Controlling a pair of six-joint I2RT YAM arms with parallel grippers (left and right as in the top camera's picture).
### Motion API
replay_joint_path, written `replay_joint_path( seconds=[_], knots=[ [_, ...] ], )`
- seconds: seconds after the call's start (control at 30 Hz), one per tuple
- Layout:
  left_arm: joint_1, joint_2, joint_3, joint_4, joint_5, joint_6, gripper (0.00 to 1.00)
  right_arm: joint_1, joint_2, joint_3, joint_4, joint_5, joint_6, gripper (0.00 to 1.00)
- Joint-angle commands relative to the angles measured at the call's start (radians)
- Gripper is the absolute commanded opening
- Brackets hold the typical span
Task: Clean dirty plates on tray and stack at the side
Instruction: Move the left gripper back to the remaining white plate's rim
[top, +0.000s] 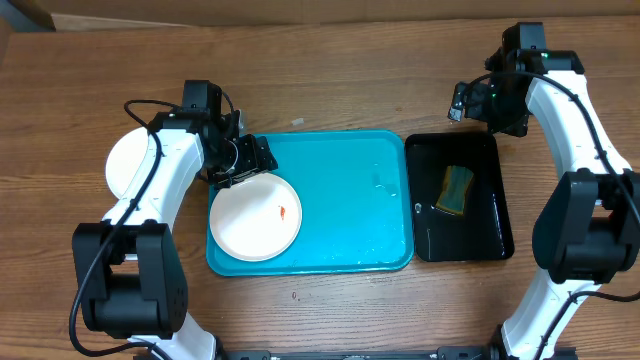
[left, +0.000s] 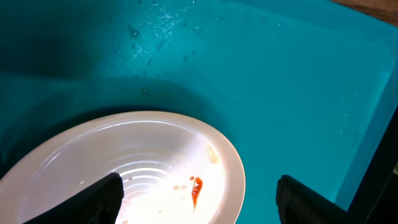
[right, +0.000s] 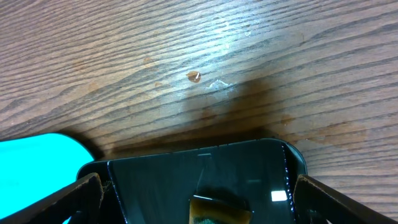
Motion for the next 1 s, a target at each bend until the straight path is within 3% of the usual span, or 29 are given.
replay_joint_path(
  seconds=[0.0,0.57,0.97],
  knots=[
    [0.000,-0.019,-0.002,-0.002,-0.008,-0.011,0.80,0.002,-0.026,0.013,0.006,-0.005,0.003,1.00],
    [0.000,-0.019,-0.002,0.007,-0.064,-0.011,0.80,0.002,-0.026,0.013,0.006,-0.005,0.003,1.00],
    [0.002,-0.019,-0.002,-0.075,-0.372,-0.015,0.80,0.002,-0.026,0.013,0.006,-0.005,0.003,1.00]
  ],
)
